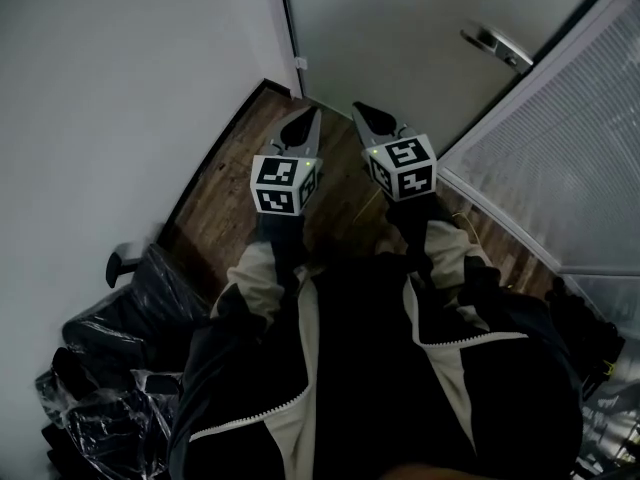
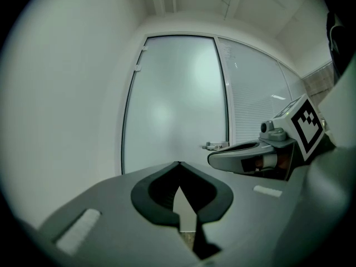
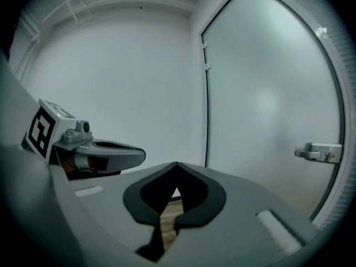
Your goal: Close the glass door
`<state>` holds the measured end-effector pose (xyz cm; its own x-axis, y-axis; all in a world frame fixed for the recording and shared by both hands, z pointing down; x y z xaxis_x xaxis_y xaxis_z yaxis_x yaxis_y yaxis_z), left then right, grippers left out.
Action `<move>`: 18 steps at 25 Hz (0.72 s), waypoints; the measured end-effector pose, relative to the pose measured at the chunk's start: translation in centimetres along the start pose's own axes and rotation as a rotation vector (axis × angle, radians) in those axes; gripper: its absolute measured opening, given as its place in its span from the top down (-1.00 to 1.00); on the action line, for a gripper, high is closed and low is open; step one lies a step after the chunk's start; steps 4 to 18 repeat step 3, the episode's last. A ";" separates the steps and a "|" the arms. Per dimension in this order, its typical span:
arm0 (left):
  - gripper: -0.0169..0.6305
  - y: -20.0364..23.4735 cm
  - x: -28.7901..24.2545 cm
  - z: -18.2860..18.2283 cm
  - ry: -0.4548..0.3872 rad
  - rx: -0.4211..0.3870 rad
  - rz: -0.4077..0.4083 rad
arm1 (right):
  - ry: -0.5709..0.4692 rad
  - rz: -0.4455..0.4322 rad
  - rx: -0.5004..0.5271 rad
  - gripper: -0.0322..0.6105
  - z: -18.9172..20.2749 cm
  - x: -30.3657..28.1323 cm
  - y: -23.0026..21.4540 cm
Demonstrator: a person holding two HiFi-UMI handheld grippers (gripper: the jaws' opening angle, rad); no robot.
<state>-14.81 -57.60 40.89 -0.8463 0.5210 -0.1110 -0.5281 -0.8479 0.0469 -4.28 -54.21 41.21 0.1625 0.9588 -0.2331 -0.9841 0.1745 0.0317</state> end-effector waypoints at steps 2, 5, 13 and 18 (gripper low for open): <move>0.93 0.7 1.3 0.2 -0.002 0.001 -0.014 | -0.002 -0.009 -0.002 0.90 -0.2 -0.1 1.5; 0.93 1.0 2.0 0.3 -0.003 0.002 -0.021 | -0.002 -0.013 0.000 0.90 -0.3 -0.2 2.3; 0.93 1.0 2.0 0.3 -0.003 0.002 -0.021 | -0.002 -0.013 0.000 0.90 -0.3 -0.2 2.3; 0.93 1.0 2.0 0.3 -0.003 0.002 -0.021 | -0.002 -0.013 0.000 0.90 -0.3 -0.2 2.3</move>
Point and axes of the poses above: the fingertips, and each gripper's own axes: x backward along the fingers, y to its left, z out of its underside, the point moved 4 cm from there along x, backward along the fingers, and after that the axes turned 3 degrees about z, right-handed, at the moved point
